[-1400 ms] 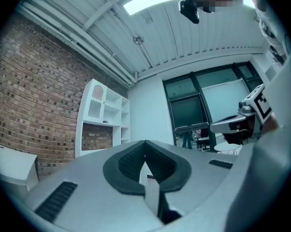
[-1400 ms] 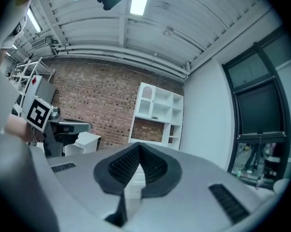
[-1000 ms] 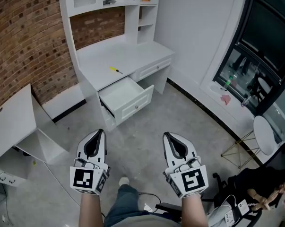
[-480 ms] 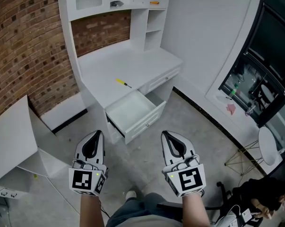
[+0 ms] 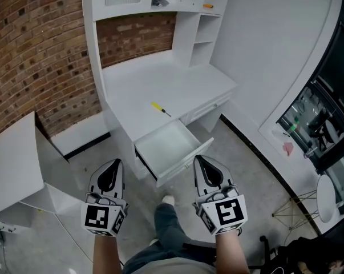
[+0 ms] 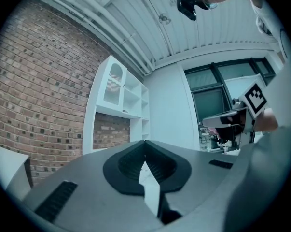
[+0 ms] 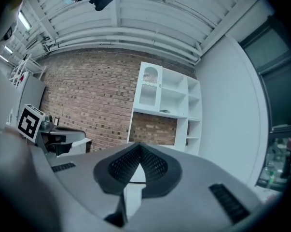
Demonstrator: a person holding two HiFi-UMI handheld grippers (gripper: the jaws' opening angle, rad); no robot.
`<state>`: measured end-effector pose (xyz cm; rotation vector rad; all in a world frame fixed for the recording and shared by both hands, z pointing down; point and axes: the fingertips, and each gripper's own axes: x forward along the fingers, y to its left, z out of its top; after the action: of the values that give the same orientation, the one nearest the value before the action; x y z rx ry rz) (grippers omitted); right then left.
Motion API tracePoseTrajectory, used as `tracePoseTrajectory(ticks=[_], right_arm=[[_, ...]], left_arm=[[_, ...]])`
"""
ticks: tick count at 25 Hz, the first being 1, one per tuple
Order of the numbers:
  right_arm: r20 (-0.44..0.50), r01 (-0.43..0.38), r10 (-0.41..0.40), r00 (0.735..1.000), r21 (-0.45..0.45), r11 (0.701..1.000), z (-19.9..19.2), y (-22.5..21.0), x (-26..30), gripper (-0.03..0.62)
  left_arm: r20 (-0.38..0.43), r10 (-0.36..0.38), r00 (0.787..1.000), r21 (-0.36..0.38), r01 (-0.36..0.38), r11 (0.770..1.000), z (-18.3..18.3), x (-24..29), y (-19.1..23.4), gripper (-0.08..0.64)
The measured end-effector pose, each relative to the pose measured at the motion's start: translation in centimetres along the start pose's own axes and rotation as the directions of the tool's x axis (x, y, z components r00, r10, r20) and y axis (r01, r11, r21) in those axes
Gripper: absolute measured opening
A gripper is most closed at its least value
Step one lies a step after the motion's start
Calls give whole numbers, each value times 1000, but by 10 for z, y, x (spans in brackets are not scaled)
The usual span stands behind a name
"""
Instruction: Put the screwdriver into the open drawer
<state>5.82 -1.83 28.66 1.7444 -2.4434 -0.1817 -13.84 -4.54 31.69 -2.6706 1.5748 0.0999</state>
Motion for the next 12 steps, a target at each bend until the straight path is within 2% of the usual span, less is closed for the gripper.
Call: tracePoseTrajectory(ticks=[6,12], right_arm=[[-19,-21,21,1000,21,1000,-19,-35,84,11],[-90,-69,75,993,75,995,-48,-85,180,24]], left_arm=[[-25,12,1000,21,-11,1000,-20,71,30,14],[-38,38,999,-14,-39,999,-39,167,63,14]])
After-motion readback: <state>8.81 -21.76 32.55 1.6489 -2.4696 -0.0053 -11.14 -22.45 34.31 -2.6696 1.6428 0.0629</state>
